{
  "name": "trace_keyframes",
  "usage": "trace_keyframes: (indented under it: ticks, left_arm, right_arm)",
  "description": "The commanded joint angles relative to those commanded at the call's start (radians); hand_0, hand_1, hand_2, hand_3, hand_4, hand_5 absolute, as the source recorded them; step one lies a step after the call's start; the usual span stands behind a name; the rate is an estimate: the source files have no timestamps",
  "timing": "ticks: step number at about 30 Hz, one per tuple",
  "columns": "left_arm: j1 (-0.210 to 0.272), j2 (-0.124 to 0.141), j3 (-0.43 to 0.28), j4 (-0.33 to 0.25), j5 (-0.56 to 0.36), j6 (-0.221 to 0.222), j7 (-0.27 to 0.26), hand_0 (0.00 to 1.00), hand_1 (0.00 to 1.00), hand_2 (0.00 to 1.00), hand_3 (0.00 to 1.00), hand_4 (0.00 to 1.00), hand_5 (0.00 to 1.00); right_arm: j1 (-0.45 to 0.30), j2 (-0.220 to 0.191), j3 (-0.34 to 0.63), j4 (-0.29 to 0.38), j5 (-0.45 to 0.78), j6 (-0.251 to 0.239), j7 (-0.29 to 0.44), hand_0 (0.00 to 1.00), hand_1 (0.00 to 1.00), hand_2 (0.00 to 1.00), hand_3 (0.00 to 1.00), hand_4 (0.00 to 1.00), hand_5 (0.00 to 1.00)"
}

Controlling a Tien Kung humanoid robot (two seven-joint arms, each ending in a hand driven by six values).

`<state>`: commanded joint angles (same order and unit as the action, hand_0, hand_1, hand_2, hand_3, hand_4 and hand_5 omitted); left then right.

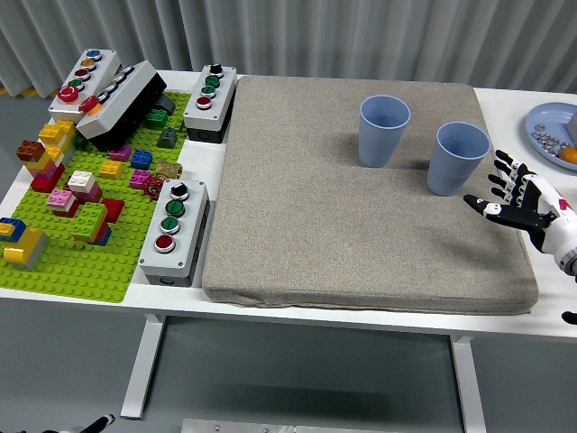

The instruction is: Pick cup pour cup place

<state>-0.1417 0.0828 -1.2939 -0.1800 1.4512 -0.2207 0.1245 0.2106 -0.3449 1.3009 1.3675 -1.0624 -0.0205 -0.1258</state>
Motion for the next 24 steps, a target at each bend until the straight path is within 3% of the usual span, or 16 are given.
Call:
trace_keyframes:
  ticks: [8,13,19,20,24]
  left_arm:
    - [-0.001,0.001,-0.002,0.000,0.001,0.001,-0.001,0.841,0.857,0.886,0.785,0.595,0.998]
    - [-0.002,0.003,-0.001,0.000,-0.001,0.002,-0.002,0.841,0.857,0.886,0.785,0.595,0.998]
    - [-0.003,0.008,0.002,0.000,-0.004,0.001,-0.001,0.841,0.857,0.886,0.785,0.595,0.998]
    - [-0.004,0.009,0.002,0.000,-0.004,0.000,-0.001,0.841,0.858,0.886,0.783,0.595,0.998]
    - [-0.006,0.011,0.006,0.000,-0.008,-0.001,-0.001,0.841,0.858,0.886,0.783,0.595,0.998]
  right_arm:
    - [0.001,-0.006,0.040,0.027,-0.005,-0.002,-0.003,0.991,0.946,0.998,0.998,0.856,0.289]
    - [0.056,-0.012,0.053,0.063,-0.007,-0.022,-0.017,0.991,0.946,0.998,0.998,0.856,0.289]
    - [0.208,-0.041,0.066,0.043,0.032,-0.090,0.003,0.989,0.942,0.998,0.985,0.854,0.297]
    - [0.243,-0.046,0.066,0.033,0.043,-0.103,0.013,0.944,0.869,0.925,0.878,0.841,0.350]
    - [0.351,-0.054,0.060,-0.025,0.110,-0.143,0.061,0.944,0.869,0.925,0.878,0.841,0.350]
